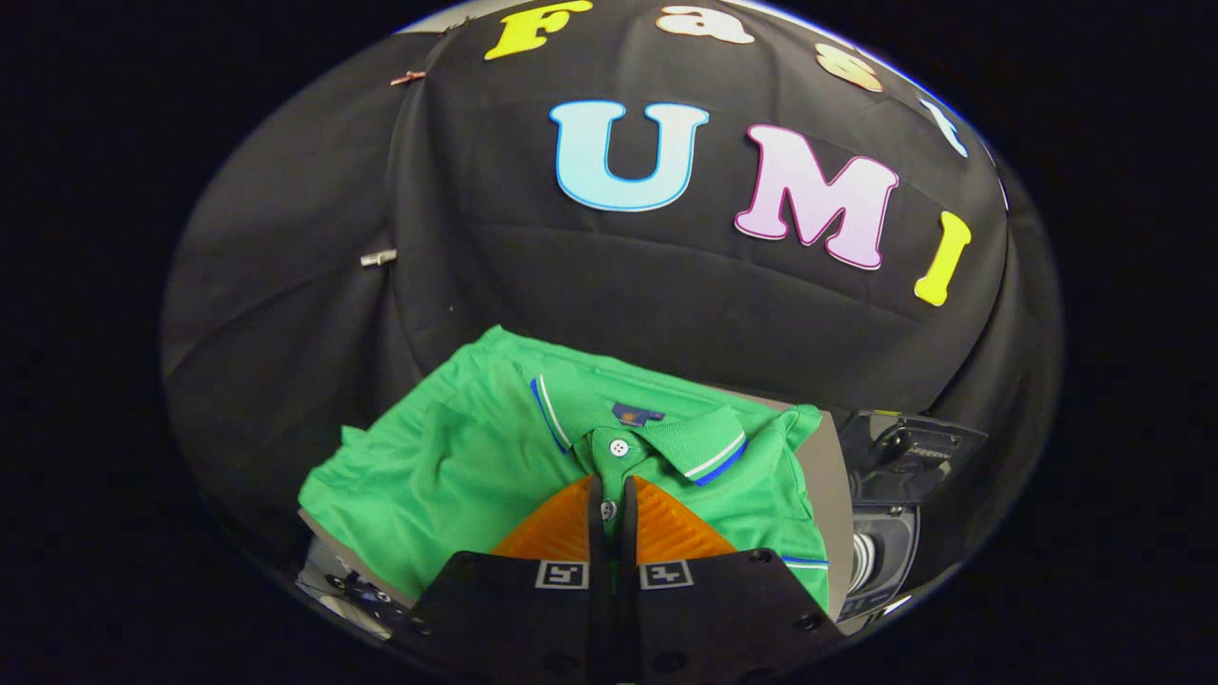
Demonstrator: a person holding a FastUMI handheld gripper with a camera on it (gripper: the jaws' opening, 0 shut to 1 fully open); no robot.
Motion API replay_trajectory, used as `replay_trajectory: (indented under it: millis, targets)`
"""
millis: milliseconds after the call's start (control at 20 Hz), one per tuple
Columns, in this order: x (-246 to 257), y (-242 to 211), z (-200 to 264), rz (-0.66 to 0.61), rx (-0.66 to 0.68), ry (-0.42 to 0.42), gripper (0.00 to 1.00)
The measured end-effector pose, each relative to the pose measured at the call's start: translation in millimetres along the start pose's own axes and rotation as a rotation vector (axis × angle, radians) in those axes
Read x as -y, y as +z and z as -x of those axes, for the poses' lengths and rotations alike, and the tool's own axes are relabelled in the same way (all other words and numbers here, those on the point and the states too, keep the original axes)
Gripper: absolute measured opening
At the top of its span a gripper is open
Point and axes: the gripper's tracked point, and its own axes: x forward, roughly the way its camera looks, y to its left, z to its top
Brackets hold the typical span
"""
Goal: Put the clothes into the washing machine and then close the washing machine lid.
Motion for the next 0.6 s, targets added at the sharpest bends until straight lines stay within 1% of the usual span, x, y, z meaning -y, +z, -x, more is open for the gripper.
replay_trajectory:
  millis: [100, 300, 450, 600]
  targets:
    - [5, 8, 6, -0.011, 0.016, 0.013, 0.05]
    - [31, 25, 27, -0.032, 0.068, 0.002, 0.05]
    - [68, 32, 44, -0.052, 0.090, -0.014, 0.05]
    - [116, 41, 61, -0.066, 0.119, -0.047, 0.05]
